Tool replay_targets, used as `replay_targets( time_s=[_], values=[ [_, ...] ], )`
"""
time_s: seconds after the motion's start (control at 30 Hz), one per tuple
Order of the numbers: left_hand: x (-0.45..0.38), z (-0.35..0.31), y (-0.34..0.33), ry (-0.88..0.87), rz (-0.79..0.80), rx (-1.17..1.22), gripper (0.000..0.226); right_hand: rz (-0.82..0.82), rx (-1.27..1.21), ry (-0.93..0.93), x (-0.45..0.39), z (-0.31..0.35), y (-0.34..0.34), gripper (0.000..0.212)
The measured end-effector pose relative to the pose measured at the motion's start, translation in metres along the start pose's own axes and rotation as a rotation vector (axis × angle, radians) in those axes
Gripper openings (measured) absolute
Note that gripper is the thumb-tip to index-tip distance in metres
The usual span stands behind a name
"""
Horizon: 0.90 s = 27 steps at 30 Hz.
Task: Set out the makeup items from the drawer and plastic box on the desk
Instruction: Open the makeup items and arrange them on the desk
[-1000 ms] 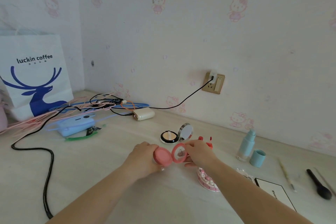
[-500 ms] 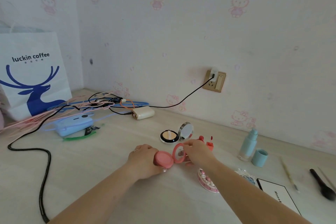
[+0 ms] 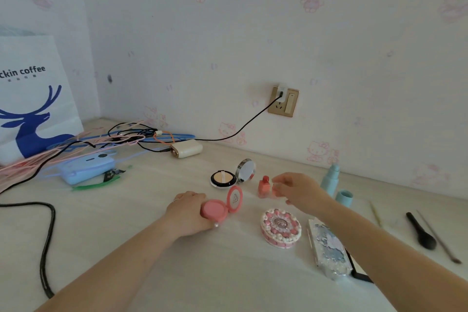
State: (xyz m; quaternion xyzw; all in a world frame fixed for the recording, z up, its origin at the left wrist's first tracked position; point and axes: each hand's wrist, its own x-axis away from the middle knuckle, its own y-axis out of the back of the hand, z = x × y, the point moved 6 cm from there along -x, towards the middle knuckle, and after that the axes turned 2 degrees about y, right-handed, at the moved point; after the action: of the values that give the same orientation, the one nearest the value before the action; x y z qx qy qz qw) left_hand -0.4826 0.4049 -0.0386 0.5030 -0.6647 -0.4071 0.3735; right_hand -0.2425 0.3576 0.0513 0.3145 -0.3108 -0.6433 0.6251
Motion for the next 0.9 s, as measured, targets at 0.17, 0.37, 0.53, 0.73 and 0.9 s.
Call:
replay_targets(
  time_s=[0.17,0.37,0.53,0.73,0.9],
  values=[
    [0.019,-0.018,0.008,-0.063,-0.193,0.172,0.085,0.145,0.323,0.116,0.014,-0.013,0.002,0.042],
    [0.05,-0.055,0.006,-0.227,-0.258,0.408,0.044,0.417,0.409,0.157,0.029,-0.025,-0.027,0.089],
    [0.06,-0.076,-0.014,-0.229,-0.125,0.542,0.04,0.373,0.462,0.197,0.028,-0.024,-0.04,0.095],
    [0.062,-0.087,-0.028,0.039,-0.005,1.083,0.021,0.291,0.359,0.247,0.038,-0.019,-0.03,0.091],
    [0.069,-0.116,-0.05,0.263,0.314,1.556,0.033,0.244,0.179,0.332,0.057,-0.008,-0.011,0.093]
  ],
)
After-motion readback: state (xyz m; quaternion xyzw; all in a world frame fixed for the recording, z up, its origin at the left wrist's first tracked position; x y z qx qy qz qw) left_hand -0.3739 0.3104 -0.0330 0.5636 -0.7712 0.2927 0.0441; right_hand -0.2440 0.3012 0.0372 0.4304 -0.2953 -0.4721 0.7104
